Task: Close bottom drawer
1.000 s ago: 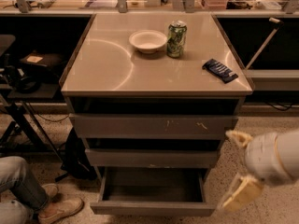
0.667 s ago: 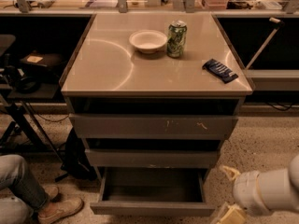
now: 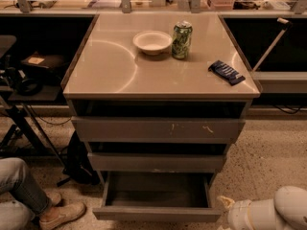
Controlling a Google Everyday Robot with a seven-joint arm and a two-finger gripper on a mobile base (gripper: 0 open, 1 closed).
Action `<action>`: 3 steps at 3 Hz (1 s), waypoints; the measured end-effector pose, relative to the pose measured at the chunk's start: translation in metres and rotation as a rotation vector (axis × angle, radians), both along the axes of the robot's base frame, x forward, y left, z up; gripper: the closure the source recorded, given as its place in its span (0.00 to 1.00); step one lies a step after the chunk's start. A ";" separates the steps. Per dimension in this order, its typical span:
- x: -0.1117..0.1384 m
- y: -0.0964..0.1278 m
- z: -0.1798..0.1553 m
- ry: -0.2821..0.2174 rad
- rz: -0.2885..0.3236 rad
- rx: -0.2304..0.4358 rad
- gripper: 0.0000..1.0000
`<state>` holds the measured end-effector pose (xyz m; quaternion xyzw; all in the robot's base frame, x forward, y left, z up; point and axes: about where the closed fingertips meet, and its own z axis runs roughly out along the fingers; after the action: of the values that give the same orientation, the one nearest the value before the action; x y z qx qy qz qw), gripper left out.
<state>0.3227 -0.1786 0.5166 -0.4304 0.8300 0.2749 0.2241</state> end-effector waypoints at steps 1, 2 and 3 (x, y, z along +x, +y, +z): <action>-0.009 0.006 -0.006 -0.023 -0.001 0.008 0.00; -0.027 0.027 -0.046 -0.071 -0.012 0.044 0.00; -0.048 0.062 -0.103 -0.048 -0.026 0.059 0.00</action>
Offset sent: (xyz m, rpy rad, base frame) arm -0.0369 0.0528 -0.1359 0.1045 -0.1649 -0.1031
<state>0.2750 -0.1166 0.4134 -0.4190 0.8216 0.2860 0.2602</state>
